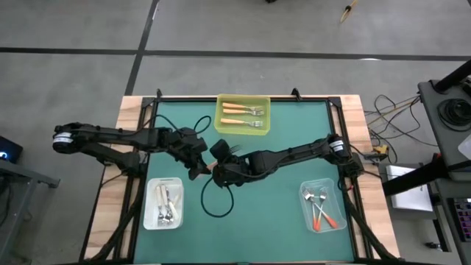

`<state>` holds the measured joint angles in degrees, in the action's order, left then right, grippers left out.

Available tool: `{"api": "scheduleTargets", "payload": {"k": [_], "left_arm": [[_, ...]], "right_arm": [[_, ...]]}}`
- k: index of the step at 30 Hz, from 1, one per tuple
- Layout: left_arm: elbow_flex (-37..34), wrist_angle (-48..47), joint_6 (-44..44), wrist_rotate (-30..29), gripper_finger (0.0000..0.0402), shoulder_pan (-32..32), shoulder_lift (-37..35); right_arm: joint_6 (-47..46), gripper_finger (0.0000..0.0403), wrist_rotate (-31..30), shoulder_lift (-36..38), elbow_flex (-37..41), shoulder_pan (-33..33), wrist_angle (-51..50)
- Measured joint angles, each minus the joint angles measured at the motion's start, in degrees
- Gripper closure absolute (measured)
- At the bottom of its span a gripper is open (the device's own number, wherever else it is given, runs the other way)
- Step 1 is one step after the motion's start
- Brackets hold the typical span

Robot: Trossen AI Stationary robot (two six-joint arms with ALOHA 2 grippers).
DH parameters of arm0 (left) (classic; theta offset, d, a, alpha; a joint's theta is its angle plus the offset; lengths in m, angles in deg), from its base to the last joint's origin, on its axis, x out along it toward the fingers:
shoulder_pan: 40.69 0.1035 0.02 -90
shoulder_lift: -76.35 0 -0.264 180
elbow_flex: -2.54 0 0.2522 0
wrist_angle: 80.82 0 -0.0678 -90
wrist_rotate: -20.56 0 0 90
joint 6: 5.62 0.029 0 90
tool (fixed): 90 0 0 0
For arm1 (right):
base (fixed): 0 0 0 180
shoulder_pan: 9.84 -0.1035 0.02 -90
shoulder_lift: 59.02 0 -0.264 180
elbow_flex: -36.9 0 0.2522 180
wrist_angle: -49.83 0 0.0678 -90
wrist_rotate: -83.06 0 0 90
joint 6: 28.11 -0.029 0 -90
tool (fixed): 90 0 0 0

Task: Sort silverware by color (type)
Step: Put the yellow fork into the yellow bin

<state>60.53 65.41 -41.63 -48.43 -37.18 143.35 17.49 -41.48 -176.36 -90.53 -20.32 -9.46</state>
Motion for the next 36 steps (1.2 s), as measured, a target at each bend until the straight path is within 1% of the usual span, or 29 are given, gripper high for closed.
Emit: {"api": "scheduleTargets", "payload": {"k": [4,7,13,16,18,20,22,26,29,32,36], "left_arm": [[0.00,0.08,0.04,-0.76,0.0362,0.03,0.00],[0.08,0.72,0.73,-0.93,0.0350,0.32,-0.02],[0.13,0.98,3.95,-1.09,0.0313,1.34,-1.06],[0.13,0.96,7.22,-1.15,0.0290,2.70,-2.20],[0.13,0.93,9.82,-2.19,0.0278,3.55,-3.29],[0.13,0.68,12.24,-4.86,0.0269,4.17,-4.90],[0.13,0.49,14.90,-8.90,0.0264,4.52,-6.91],[0.13,0.35,19.99,-20.66,0.0263,4.55,-11.64],[0.05,0.35,21.09,-27.41,0.0263,4.54,-14.99],[0.00,0.25,22.88,-29.52,0.0263,4.51,-17.80],[0.00,-1.88,24.88,-29.50,0.0263,4.46,-21.38]], "right_arm": [[0.25,0.0376,0.01,0.00,-0.04,0.00,-0.28],[0.00,0.0376,0.04,0.00,-0.04,0.02,-0.28],[-0.71,0.0376,0.04,0.01,-0.07,0.16,-0.72],[-0.89,0.0376,0.08,0.09,-0.07,0.53,-1.48],[-1.38,0.0376,0.24,0.11,-0.07,1.04,-2.05],[-2.46,0.0376,0.37,0.16,-0.07,1.74,-3.12],[-3.65,0.0376,0.85,0.20,-0.13,2.60,-4.41],[-7.14,0.0376,3.10,0.22,-1.22,4.84,-7.72],[-9.24,0.0376,3.69,0.22,-2.32,6.99,-9.00],[-10.31,0.0376,5.61,0.22,-3.84,9.59,-9.57],[-12.95,0.0376,14.43,0.28,-5.56,14.37,-9.46]]}}
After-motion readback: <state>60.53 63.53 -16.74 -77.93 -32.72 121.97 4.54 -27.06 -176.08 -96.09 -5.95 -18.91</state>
